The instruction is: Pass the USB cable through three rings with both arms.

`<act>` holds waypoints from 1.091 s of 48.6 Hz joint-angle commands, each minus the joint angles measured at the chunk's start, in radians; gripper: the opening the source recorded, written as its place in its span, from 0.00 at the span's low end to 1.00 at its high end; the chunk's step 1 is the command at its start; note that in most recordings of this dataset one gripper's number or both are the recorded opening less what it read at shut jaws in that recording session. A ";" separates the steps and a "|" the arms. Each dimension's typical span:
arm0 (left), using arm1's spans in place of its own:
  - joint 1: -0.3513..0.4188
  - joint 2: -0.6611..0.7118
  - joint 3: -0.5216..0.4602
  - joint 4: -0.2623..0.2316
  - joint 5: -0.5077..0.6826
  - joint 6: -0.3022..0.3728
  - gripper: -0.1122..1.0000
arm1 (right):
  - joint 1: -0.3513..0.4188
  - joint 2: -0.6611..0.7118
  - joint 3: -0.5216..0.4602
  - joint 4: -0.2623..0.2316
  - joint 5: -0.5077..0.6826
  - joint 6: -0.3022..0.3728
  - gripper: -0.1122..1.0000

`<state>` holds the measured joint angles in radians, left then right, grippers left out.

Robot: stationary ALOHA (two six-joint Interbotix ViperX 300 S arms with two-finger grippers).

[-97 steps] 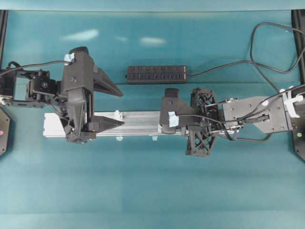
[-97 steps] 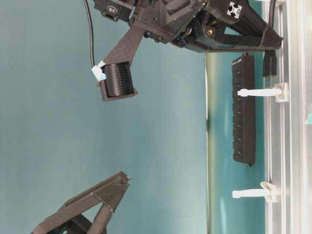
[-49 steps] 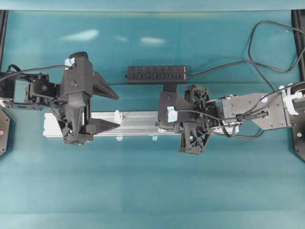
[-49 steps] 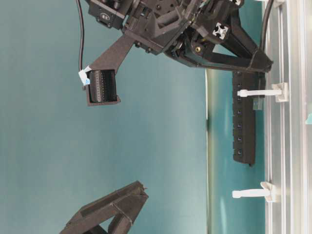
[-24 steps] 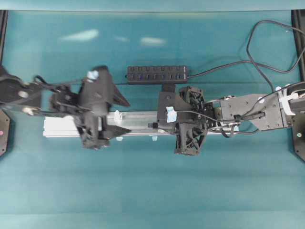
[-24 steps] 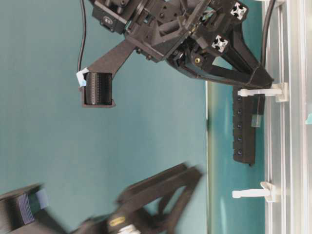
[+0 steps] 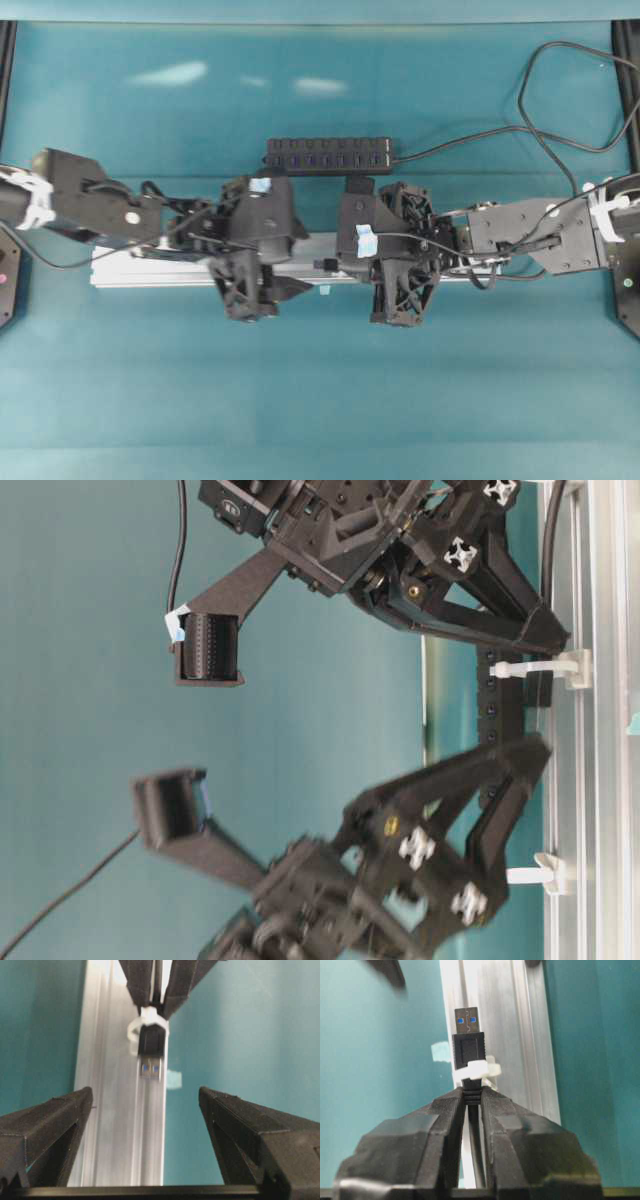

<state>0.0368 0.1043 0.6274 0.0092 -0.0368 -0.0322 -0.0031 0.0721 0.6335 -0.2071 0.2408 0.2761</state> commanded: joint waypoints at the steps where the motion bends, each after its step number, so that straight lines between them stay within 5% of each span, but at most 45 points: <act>1: -0.002 0.011 -0.031 0.002 -0.011 0.000 0.95 | 0.003 -0.014 -0.008 0.003 -0.018 0.003 0.05; 33: 0.011 0.069 -0.060 0.002 -0.029 -0.008 0.92 | 0.003 -0.014 -0.008 0.006 -0.038 0.005 0.05; 45: 0.012 0.072 -0.061 0.002 -0.029 0.003 0.78 | 0.005 -0.014 -0.008 0.008 -0.037 0.005 0.05; 53: 0.008 0.075 -0.067 0.002 -0.029 0.012 0.52 | 0.005 -0.014 -0.008 0.008 -0.038 0.005 0.05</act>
<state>0.0476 0.1825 0.5768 0.0107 -0.0583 -0.0245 -0.0031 0.0721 0.6335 -0.2025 0.2132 0.2777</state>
